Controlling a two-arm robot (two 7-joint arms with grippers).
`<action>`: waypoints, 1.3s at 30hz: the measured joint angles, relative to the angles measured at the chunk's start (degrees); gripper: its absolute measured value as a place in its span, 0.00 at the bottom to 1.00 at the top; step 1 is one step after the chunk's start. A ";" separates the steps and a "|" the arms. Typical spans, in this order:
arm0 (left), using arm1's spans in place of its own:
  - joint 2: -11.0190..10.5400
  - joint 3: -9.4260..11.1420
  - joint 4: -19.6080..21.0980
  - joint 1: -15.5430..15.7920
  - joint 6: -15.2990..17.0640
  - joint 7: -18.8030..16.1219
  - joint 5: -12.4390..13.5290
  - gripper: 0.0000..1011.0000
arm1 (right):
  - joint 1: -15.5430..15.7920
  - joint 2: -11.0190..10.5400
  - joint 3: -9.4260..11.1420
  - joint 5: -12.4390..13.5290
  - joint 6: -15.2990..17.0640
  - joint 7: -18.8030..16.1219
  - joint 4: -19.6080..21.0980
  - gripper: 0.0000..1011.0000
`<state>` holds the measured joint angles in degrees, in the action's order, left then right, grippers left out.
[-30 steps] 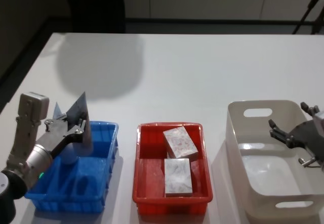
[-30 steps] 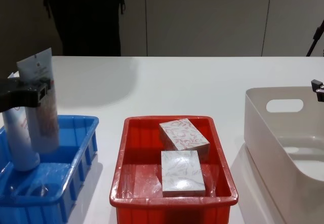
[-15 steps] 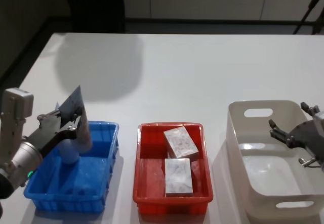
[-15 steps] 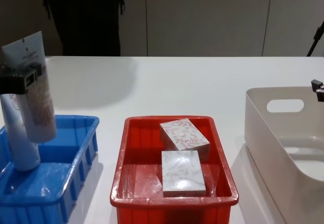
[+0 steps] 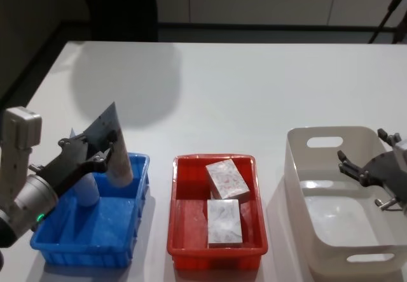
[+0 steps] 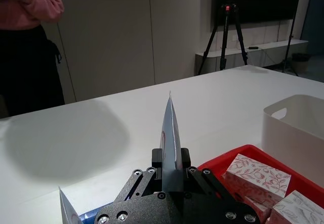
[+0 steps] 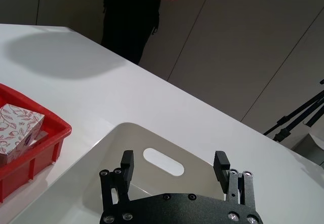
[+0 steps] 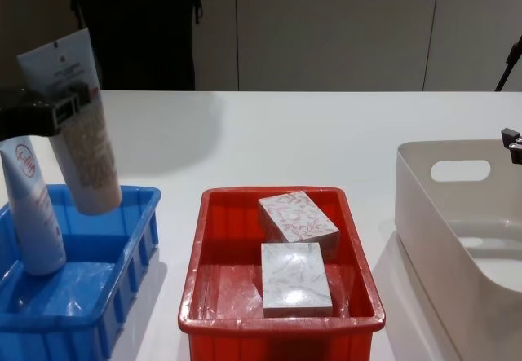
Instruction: Bimanual collaborative sorting of washing and personal care products
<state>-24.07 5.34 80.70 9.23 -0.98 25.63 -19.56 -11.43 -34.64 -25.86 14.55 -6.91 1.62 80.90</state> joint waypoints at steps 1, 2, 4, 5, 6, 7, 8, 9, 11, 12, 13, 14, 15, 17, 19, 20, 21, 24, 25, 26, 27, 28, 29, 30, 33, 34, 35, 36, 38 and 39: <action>-0.20 0.30 0.06 0.17 -0.22 0.60 -0.48 0.19 | 0.00 0.00 0.00 0.00 0.00 0.00 0.00 0.99; -0.30 0.45 0.13 0.23 -0.30 0.88 -0.72 0.19 | 0.00 0.00 0.00 0.00 0.00 0.00 0.00 0.99; -0.56 0.88 0.27 0.40 -0.54 1.69 -1.37 0.19 | 0.00 0.00 0.00 0.00 0.00 0.00 0.00 0.99; -0.66 1.05 0.33 0.45 -0.63 2.02 -1.61 0.19 | 0.00 0.00 0.00 0.00 0.00 0.00 0.00 0.99; -0.73 1.17 0.39 0.49 -0.70 2.28 -1.79 0.19 | 0.00 0.00 0.00 0.00 0.00 0.00 0.00 0.99; -0.94 1.51 0.57 0.55 -0.85 2.88 -2.25 0.19 | 0.00 0.00 0.00 0.00 0.00 0.00 0.00 0.99; -1.04 1.69 0.67 0.58 -0.92 3.19 -2.49 0.19 | 0.00 0.00 0.00 0.00 0.00 0.00 0.00 0.99; -1.24 2.02 0.84 0.62 -1.01 3.78 -2.92 0.19 | 0.00 0.00 0.00 0.00 0.00 0.00 0.00 0.99; -1.46 2.38 1.03 0.66 -1.10 4.49 -3.45 0.19 | 0.00 0.00 0.00 0.00 0.00 0.00 0.00 0.99; -1.63 2.69 1.19 0.71 -1.14 5.17 -3.98 0.19 | 0.00 0.00 0.00 0.00 0.00 0.00 0.00 0.99; -1.63 2.69 1.19 0.71 -1.14 5.17 -3.98 0.19 | 0.00 0.00 0.00 0.00 0.00 0.00 0.00 0.99; -1.82 3.03 1.37 0.76 -1.15 5.92 -4.55 0.19 | 0.00 0.00 0.00 0.00 0.00 0.00 0.00 0.99; -1.91 3.22 1.47 0.78 -1.17 6.26 -4.79 0.19 | 0.00 0.00 0.00 0.00 0.00 0.00 0.00 0.99; -2.19 3.84 1.63 0.89 -1.30 7.02 -5.25 0.19 | 0.00 0.00 0.00 0.00 0.00 0.00 0.00 0.99; -2.36 4.31 1.73 0.98 -1.40 7.43 -5.44 0.19 | 0.00 0.00 0.00 0.00 0.00 0.00 0.00 0.99; -2.50 4.77 1.81 1.09 -1.47 7.87 -5.65 0.19 | 0.00 0.00 0.00 0.00 0.00 0.00 0.00 0.99; -2.55 4.96 1.83 1.14 -1.51 8.04 -5.75 0.19 | 0.00 0.00 0.00 0.00 0.00 0.00 0.00 0.99; -2.77 5.95 1.83 1.43 -1.71 8.94 -6.18 0.19 | 0.00 0.00 0.00 0.00 0.00 0.00 0.00 0.99; -2.90 6.52 1.84 1.56 -1.83 9.50 -6.38 0.19 | 0.00 0.00 0.00 0.00 0.00 0.00 0.00 0.99; -2.98 6.79 1.84 1.63 -1.87 9.78 -6.48 0.19 | 0.00 0.00 0.00 0.00 0.00 0.00 0.00 0.99; -3.06 7.05 1.83 1.69 -1.92 10.05 -6.59 0.19 | 0.00 0.00 0.00 0.00 0.00 0.00 0.00 0.99; -3.14 7.28 1.84 1.76 -1.98 10.33 -6.69 0.19 | 0.00 0.00 0.00 0.00 0.00 0.00 0.00 0.99; -3.21 7.54 1.84 1.82 -2.02 10.59 -6.81 0.19 | 0.00 0.00 0.00 0.00 0.00 0.00 0.00 0.99; -3.34 7.97 1.83 1.92 -2.05 11.07 -7.07 0.19 | 0.00 0.00 0.00 0.00 0.00 0.00 0.00 0.99; -3.65 8.87 1.97 2.07 -2.06 12.17 -7.75 0.19 | 0.00 0.00 0.00 0.00 0.00 0.00 0.00 0.99; -3.73 9.10 2.03 2.09 -2.07 12.49 -7.92 0.19 | 0.00 0.00 0.00 0.00 0.00 0.00 0.00 0.99; -3.81 9.30 2.08 2.12 -2.08 12.72 -8.03 0.19 | 0.00 0.00 0.00 0.00 0.00 0.00 0.00 0.99; -3.98 9.70 2.22 2.18 -2.15 13.18 -8.28 0.19 | 0.00 0.00 0.00 0.00 0.00 0.00 0.00 0.99; -4.22 10.36 2.38 2.31 -2.26 13.80 -8.61 0.19 | 0.00 0.00 0.00 0.00 0.00 0.00 0.00 0.99; -4.27 10.55 2.42 2.37 -2.31 14.03 -8.76 0.19 | 0.00 0.00 0.00 0.00 0.00 0.00 0.00 0.99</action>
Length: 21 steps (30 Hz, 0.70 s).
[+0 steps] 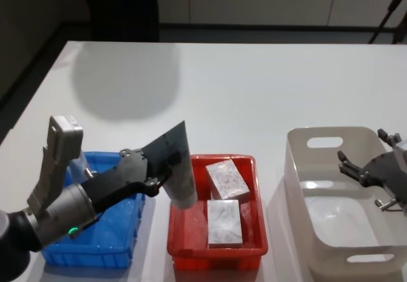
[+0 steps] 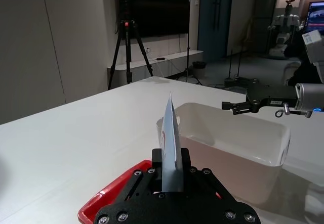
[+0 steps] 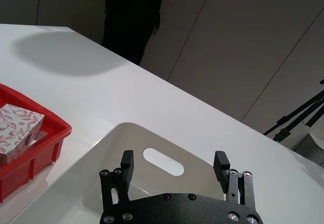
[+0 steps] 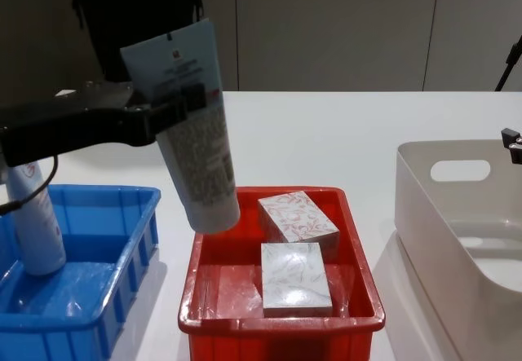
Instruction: Bimanual collaborative sorting of washing and personal care products
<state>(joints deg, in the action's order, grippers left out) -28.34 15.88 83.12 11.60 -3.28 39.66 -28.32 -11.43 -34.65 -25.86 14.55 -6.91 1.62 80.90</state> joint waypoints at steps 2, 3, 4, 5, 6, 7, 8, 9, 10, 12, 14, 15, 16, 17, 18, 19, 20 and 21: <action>-0.10 0.34 0.00 0.12 -0.10 0.34 -0.26 0.19 | 0.00 0.00 0.00 0.00 0.00 0.00 0.00 0.99; -0.20 0.70 0.00 0.32 -0.25 0.74 -0.53 0.19 | 0.00 0.00 0.00 0.00 0.00 0.00 0.00 0.99; -0.25 0.90 0.00 0.44 -0.32 0.91 -0.61 0.19 | 0.00 0.00 0.00 0.00 0.00 0.00 0.00 0.99; -0.29 1.08 -0.01 0.56 -0.38 1.06 -0.68 0.19 | 0.00 0.00 0.00 0.00 0.00 0.00 0.00 0.99; -0.32 1.26 -0.04 0.67 -0.43 1.20 -0.78 0.19 | 0.00 0.00 0.00 0.00 0.00 0.00 0.00 0.99; -0.34 1.67 -0.19 0.92 -0.55 1.47 -0.93 0.19 | 0.00 0.00 0.00 0.00 0.00 0.00 0.00 0.99; -0.34 2.03 -0.31 1.15 -0.67 1.74 -1.09 0.19 | 0.00 0.00 0.00 0.00 0.00 0.00 0.00 0.99; -0.34 2.03 -0.31 1.15 -0.67 1.74 -1.09 0.19 | 0.00 0.00 0.00 0.00 0.00 0.00 0.00 0.99; -0.31 2.47 -0.46 1.46 -0.78 2.04 -1.27 0.19 | 0.00 0.00 0.00 0.00 0.00 0.00 0.00 0.99; -0.20 3.17 -0.70 1.96 -0.96 2.52 -1.53 0.19 | 0.00 0.00 0.00 0.00 0.00 0.00 0.00 0.99; -0.14 3.61 -0.85 2.28 -1.10 2.87 -1.69 0.19 | 0.00 0.00 0.00 0.00 0.00 0.00 0.00 0.99; -0.11 3.81 -0.92 2.42 -1.15 3.00 -1.75 0.19 | 0.00 0.00 0.00 0.00 0.00 0.00 0.00 0.99; -0.08 4.04 -0.99 2.58 -1.22 3.19 -1.82 0.19 | 0.00 0.00 0.00 0.00 0.00 0.00 0.00 0.99; -0.03 4.54 -1.20 2.96 -1.35 3.58 -1.96 0.19 | 0.00 0.00 0.00 0.00 0.00 0.00 0.00 0.99; 0.00 4.95 -1.41 3.29 -1.48 3.97 -2.11 0.19 | 0.00 0.00 0.00 0.00 0.00 0.00 0.00 0.99; 0.00 4.95 -1.41 3.29 -1.48 3.97 -2.11 0.19 | 0.00 0.00 0.00 0.00 0.00 0.00 0.00 0.99; 0.04 5.41 -1.64 3.68 -1.61 4.42 -2.27 0.19 | 0.00 0.00 0.00 0.00 0.00 0.00 0.00 0.99; 0.05 5.87 -1.87 4.03 -1.72 4.83 -2.43 0.19 | 0.00 0.00 0.00 0.00 0.00 0.00 0.00 0.99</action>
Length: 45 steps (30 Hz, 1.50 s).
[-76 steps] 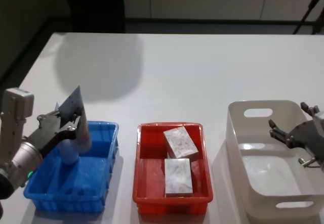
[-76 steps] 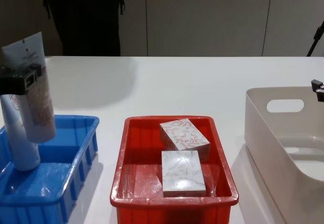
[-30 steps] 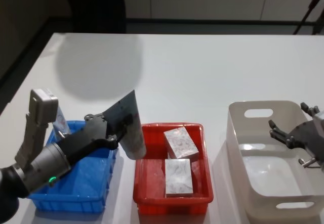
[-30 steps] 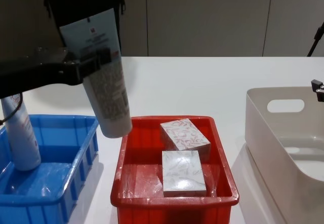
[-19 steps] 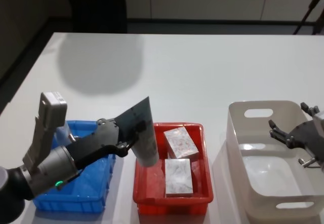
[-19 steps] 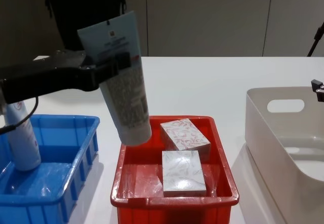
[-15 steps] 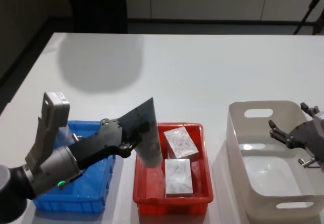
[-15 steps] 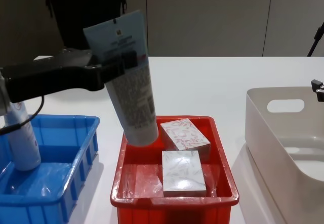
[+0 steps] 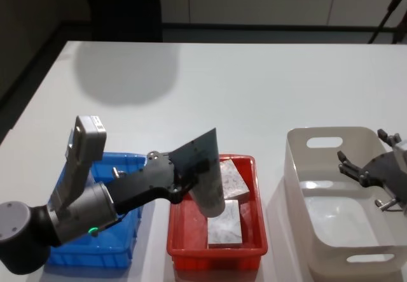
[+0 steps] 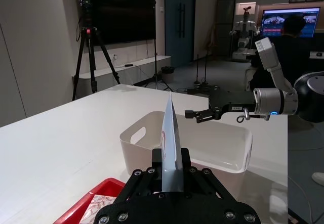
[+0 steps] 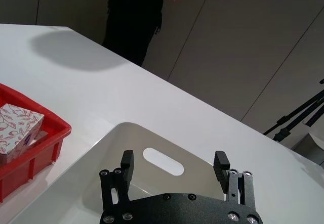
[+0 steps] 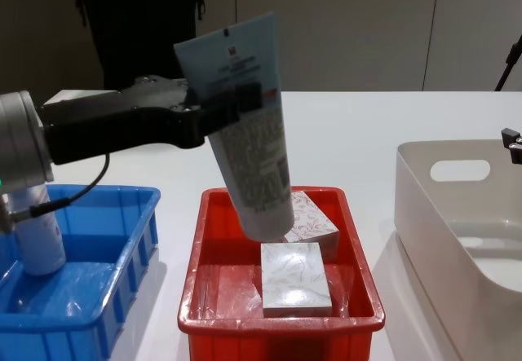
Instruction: Bimanual collaborative sorting of washing and personal care products
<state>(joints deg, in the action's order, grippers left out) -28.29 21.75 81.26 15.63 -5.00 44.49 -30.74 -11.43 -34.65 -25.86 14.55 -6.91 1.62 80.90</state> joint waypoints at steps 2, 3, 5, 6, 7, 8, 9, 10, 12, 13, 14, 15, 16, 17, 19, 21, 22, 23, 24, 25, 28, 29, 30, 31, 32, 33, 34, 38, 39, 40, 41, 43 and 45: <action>0.01 0.41 -0.15 0.29 -0.07 0.36 -0.13 0.19 | 0.00 0.00 0.00 0.00 0.00 0.00 0.00 0.99; 0.02 0.63 -0.23 0.42 -0.10 0.54 -0.20 0.19 | 0.00 0.00 0.00 0.00 0.00 0.00 0.00 0.99; 0.04 1.30 -0.50 0.80 -0.20 1.06 -0.44 0.19 | 0.00 0.00 0.00 0.00 0.00 0.00 0.00 0.99; 0.05 1.50 -0.57 0.93 -0.24 1.24 -0.51 0.19 | 0.00 0.00 0.00 0.00 0.00 0.00 0.00 0.99; 0.06 1.73 -0.66 1.06 -0.27 1.41 -0.61 0.19 | 0.00 0.00 0.00 0.00 0.00 0.00 0.00 0.99; 0.08 2.11 -0.79 1.24 -0.33 1.76 -0.80 0.19 | 0.00 0.00 0.00 0.00 0.00 0.00 0.00 0.99; 0.10 2.32 -0.85 1.34 -0.37 1.93 -0.88 0.19 | 0.00 0.00 0.00 0.00 0.00 0.00 0.00 0.99; 0.11 2.54 -0.89 1.44 -0.39 2.08 -0.97 0.19 | 0.00 0.00 0.00 0.00 0.00 0.00 0.00 0.99; 0.12 3.12 -0.97 1.68 -0.46 2.51 -1.28 0.19 | 0.00 0.00 0.00 0.00 0.00 0.00 0.00 0.99; 0.11 3.26 -0.98 1.74 -0.47 2.62 -1.36 0.19 | 0.00 0.00 0.00 0.00 0.00 0.00 0.00 0.99; 0.09 3.61 -1.03 1.90 -0.50 2.83 -1.53 0.19 | 0.00 0.00 0.00 0.00 0.00 0.00 0.00 0.99; 0.07 3.75 -1.03 1.97 -0.52 2.93 -1.63 0.19 | 0.00 0.00 0.00 0.00 0.00 0.00 0.00 0.99; 0.05 3.88 -1.03 2.02 -0.52 2.98 -1.69 0.19 | 0.00 0.00 0.00 0.00 0.00 0.00 0.00 0.99; 0.01 4.19 -1.02 2.15 -0.54 3.09 -1.82 0.19 | 0.00 0.00 0.00 0.00 0.00 0.00 0.00 0.99; -0.04 4.44 -1.02 2.26 -0.58 3.22 -2.00 0.19 | 0.00 0.00 0.00 0.00 0.00 0.00 0.00 0.99; -0.12 4.83 -0.93 2.40 -0.58 3.35 -2.30 0.19 | 0.00 0.00 0.00 0.00 0.00 0.00 0.00 0.99; -0.14 4.96 -0.87 2.44 -0.58 3.37 -2.39 0.19 | 0.00 0.00 0.00 0.00 0.00 0.00 0.00 0.99; -0.16 5.10 -0.79 2.47 -0.58 3.38 -2.48 0.19 | 0.00 0.00 0.00 0.00 0.00 0.00 0.00 0.99; -0.22 5.40 -0.63 2.51 -0.58 3.40 -2.63 0.19 | 0.00 0.00 0.00 0.00 0.00 0.00 0.00 0.99; -0.24 5.51 -0.58 2.52 -0.58 3.40 -2.70 0.19 | 0.00 0.00 0.00 0.00 0.00 0.00 0.00 0.99; -0.34 6.06 -0.28 2.58 -0.55 3.43 -3.10 0.19 | 0.00 0.00 0.00 0.00 0.00 0.00 0.00 0.99; -0.38 6.20 -0.18 2.58 -0.53 3.44 -3.16 0.19 | 0.00 0.00 0.00 0.00 0.00 0.00 0.00 0.99; -0.47 6.46 0.03 2.58 -0.52 3.49 -3.32 0.19 | 0.00 0.00 0.00 0.00 0.00 0.00 0.00 0.99; -0.52 6.62 0.16 2.58 -0.51 3.53 -3.40 0.19 | 0.00 0.00 0.00 0.00 0.00 0.00 0.00 0.99; -0.57 6.77 0.30 2.58 -0.48 3.56 -3.48 0.19 | 0.00 0.00 0.00 0.00 0.00 0.00 0.00 0.99; -0.62 6.91 0.39 2.57 -0.46 3.60 -3.58 0.19 | 0.00 0.00 0.00 0.00 0.00 0.00 0.00 0.99; -0.71 7.20 0.60 2.56 -0.40 3.62 -3.75 0.19 | 0.00 0.00 0.00 0.00 0.00 0.00 0.00 0.99; -0.95 7.81 1.03 2.49 -0.28 3.62 -4.11 0.19 | 0.00 0.00 0.00 0.00 0.00 0.00 0.00 0.99; -1.02 8.08 1.13 2.49 -0.28 3.57 -4.21 0.19 | 0.00 0.00 0.00 0.00 0.00 0.00 0.00 0.99; -1.02 8.08 1.13 2.49 -0.28 3.57 -4.21 0.19 | 0.00 0.00 0.00 0.00 0.00 0.00 0.00 0.99; -1.05 8.30 1.20 2.49 -0.29 3.50 -4.33 0.19 | 0.00 0.00 0.00 0.00 0.00 0.00 0.00 0.99; -1.07 8.54 1.22 2.51 -0.31 3.43 -4.44 0.19 | 0.00 0.00 0.00 0.00 0.00 0.00 0.00 0.99; -1.13 8.86 1.31 2.59 -0.39 3.31 -4.62 0.19 | 0.00 0.00 0.00 0.00 0.00 0.00 0.00 0.99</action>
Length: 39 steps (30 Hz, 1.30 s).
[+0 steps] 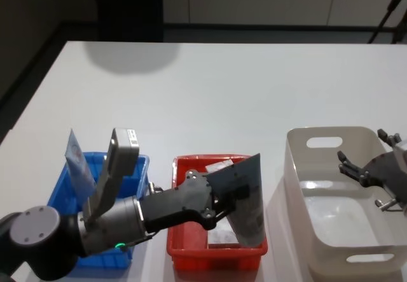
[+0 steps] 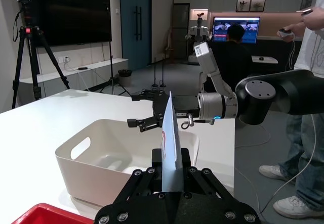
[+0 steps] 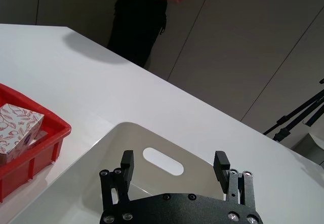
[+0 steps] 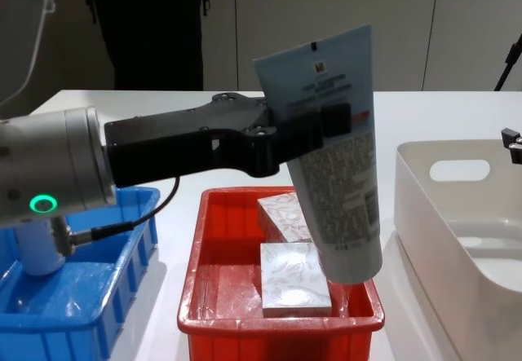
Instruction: Bimanual collaborative sorting of washing and personal care products
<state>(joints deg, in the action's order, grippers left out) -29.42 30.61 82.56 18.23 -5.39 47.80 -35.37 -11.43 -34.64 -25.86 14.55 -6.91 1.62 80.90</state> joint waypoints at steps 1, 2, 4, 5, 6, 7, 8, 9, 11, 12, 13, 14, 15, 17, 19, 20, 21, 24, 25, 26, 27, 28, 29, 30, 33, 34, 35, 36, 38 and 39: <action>-0.02 0.12 0.03 0.03 -0.04 -0.03 -0.05 0.19 | 0.00 0.00 0.00 0.00 0.00 0.00 0.00 0.99; -0.04 0.23 0.06 0.06 -0.09 -0.10 -0.08 0.19 | 0.00 0.00 0.00 0.00 0.00 0.00 0.00 0.99; -0.09 0.45 0.08 0.12 -0.22 -0.49 -0.14 0.19 | 0.00 0.00 0.00 0.00 0.00 0.00 0.00 0.99; -0.09 0.45 0.09 0.12 -0.22 -0.48 -0.15 0.19 | 0.00 0.00 0.00 0.00 0.00 0.00 0.00 0.99; -0.08 0.45 0.09 0.12 -0.22 -0.48 -0.15 0.19 | 0.00 0.00 0.00 0.00 0.00 0.00 0.00 0.99; -0.09 0.44 0.09 0.12 -0.22 -0.47 -0.15 0.19 | 0.00 0.00 0.00 0.00 0.00 0.00 0.00 0.99; -0.09 0.44 0.09 0.12 -0.22 -0.46 -0.15 0.19 | 0.00 0.00 0.00 0.00 0.00 0.00 0.00 0.99; -0.09 0.43 0.09 0.12 -0.22 -0.45 -0.15 0.19 | 0.00 0.00 0.00 0.00 0.00 0.00 0.00 0.99; -0.08 0.41 0.09 0.12 -0.22 -0.41 -0.15 0.19 | 0.00 0.00 0.00 0.00 0.00 0.00 0.00 0.99; -0.08 0.40 0.09 0.12 -0.22 -0.40 -0.15 0.19 | 0.00 0.00 0.00 0.00 0.00 0.00 0.00 0.99; -0.08 0.40 0.09 0.12 -0.22 -0.39 -0.15 0.19 | 0.00 0.00 0.00 0.00 0.00 0.00 0.00 0.99; -0.07 0.38 0.09 0.12 -0.22 -0.37 -0.15 0.19 | 0.00 0.00 0.00 0.00 0.00 0.00 0.00 0.99; -0.07 0.38 0.09 0.12 -0.22 -0.36 -0.15 0.19 | 0.00 0.00 0.00 0.00 0.00 0.00 0.00 0.99; -0.07 0.37 0.09 0.12 -0.22 -0.34 -0.15 0.19 | 0.00 0.00 0.00 0.00 0.00 0.00 0.00 0.99; -0.06 0.36 0.09 0.11 -0.22 -0.32 -0.15 0.19 | 0.00 0.00 0.00 0.00 0.00 0.00 0.00 0.99; -0.06 0.36 0.09 0.11 -0.22 -0.32 -0.15 0.19 | 0.00 0.00 0.00 0.00 0.00 0.00 0.00 0.99; -0.06 0.34 0.09 0.11 -0.22 -0.31 -0.15 0.19 | 0.00 0.00 0.00 0.00 0.00 0.00 0.00 0.99; -0.06 0.33 0.09 0.10 -0.22 -0.29 -0.15 0.19 | 0.00 0.00 0.00 0.00 0.00 0.00 0.00 0.99; -0.06 0.33 0.09 0.09 -0.22 -0.28 -0.14 0.19 | 0.00 0.00 0.00 0.00 0.00 0.00 0.00 0.99; -0.06 0.32 0.09 0.08 -0.22 -0.27 -0.14 0.19 | 0.00 0.00 0.00 0.00 0.00 0.00 0.00 0.99; -0.06 0.31 0.08 0.08 -0.22 -0.26 -0.13 0.19 | 0.00 0.00 0.00 0.00 0.00 0.00 0.00 0.99; -0.06 0.31 0.08 0.08 -0.22 -0.26 -0.13 0.19 | 0.00 0.00 0.00 0.00 0.00 0.00 0.00 0.99; -0.06 0.31 0.08 0.07 -0.22 -0.25 -0.12 0.19 | 0.00 0.00 0.00 0.00 0.00 0.00 0.00 0.99; -0.06 0.30 0.07 0.07 -0.22 -0.25 -0.12 0.19 | 0.00 0.00 0.00 0.00 0.00 0.00 0.00 0.99; -0.06 0.28 0.07 0.07 -0.22 -0.23 -0.10 0.19 | 0.00 0.00 0.00 0.00 0.00 0.00 0.00 0.99; -0.06 0.28 0.07 0.06 -0.22 -0.23 -0.09 0.19 | 0.00 0.00 0.00 0.00 0.00 0.00 0.00 0.99; -0.06 0.28 0.07 0.06 -0.22 -0.23 -0.09 0.19 | 0.00 0.00 0.00 0.00 0.00 0.00 0.00 0.99; -0.05 0.28 0.07 0.06 -0.22 -0.22 -0.08 0.19 | 0.19 -0.04 0.20 -0.17 -0.09 -0.02 0.08 0.99; -0.06 0.27 0.06 0.06 -0.21 -0.23 -0.07 0.19 | 0.80 -0.28 0.77 -0.42 -0.39 -0.11 0.41 0.99; -0.06 0.28 0.06 0.07 -0.21 -0.23 -0.07 0.19 | 0.80 -0.28 0.77 -0.42 -0.39 -0.11 0.41 0.99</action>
<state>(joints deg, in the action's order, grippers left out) -29.48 30.89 82.63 18.29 -5.60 47.57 -35.44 -10.63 -34.93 -25.10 14.13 -7.30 1.51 81.31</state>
